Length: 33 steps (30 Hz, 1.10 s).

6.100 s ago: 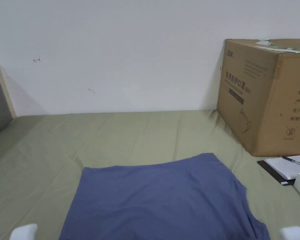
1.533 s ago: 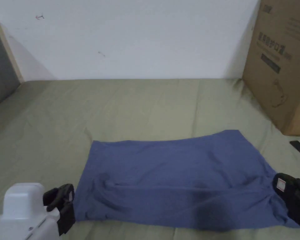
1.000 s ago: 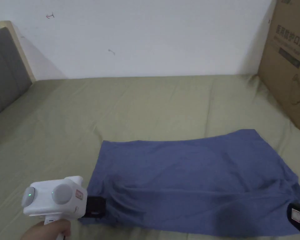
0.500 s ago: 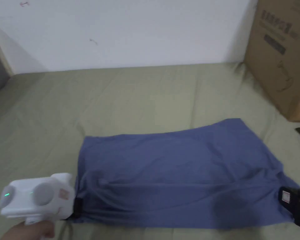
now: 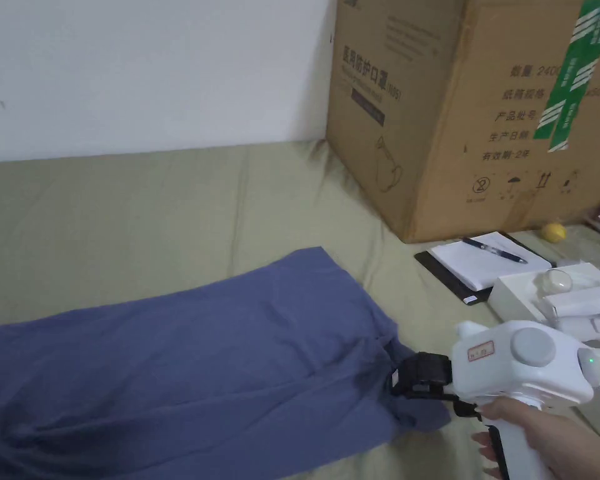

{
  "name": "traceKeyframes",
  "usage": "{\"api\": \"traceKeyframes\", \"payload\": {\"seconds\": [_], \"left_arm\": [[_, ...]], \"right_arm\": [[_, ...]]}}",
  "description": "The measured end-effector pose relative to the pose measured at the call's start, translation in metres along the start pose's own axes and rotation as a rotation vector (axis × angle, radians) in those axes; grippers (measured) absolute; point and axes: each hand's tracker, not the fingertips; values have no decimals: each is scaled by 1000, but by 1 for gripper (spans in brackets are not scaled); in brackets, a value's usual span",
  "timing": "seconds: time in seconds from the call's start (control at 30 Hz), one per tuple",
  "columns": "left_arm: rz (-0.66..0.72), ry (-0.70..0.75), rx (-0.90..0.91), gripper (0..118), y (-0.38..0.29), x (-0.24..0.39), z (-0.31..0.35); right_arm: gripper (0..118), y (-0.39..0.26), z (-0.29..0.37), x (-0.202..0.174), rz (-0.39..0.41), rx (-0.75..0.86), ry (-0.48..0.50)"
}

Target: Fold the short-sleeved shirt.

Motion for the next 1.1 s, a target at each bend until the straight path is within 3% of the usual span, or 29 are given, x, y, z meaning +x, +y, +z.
{"api": "traceKeyframes", "payload": {"seconds": [0.07,0.13,0.2,0.3,0.33,0.53,0.8,0.97,1.03,1.07,1.1], "left_arm": [[-6,18,-11,4,-2,3,-4],[-9,32,-27,4,-2,2,-9],[1,43,-48,4,-2,3,-15],[10,49,-64,4,-3,4,-20],[10,50,-69,4,-4,4,-21],[43,26,-50,4,1,-5,-2],[-14,2,-39,4,-31,-9,71],[29,-49,-155,4,-91,-25,70],[56,-60,-178,6,-106,-30,57],[57,-54,-172,13,-110,-29,52],[58,-48,-162,28,-114,-29,50]], "right_arm": [[105,-3,-19,3,-54,-21,-34],[91,0,-30,9,-85,-43,-20],[85,-1,-27,2,-38,-36,-115],[39,-4,-21,-12,152,-38,-104],[3,-6,-20,-18,156,-56,-39],[3,-9,16,-25,194,-23,-82],[3,-51,107,4,117,-6,13],[4,-107,101,27,74,-112,25],[4,-112,83,43,48,-123,18],[5,-116,78,44,33,-110,15],[13,-118,75,45,20,-92,12]]}}
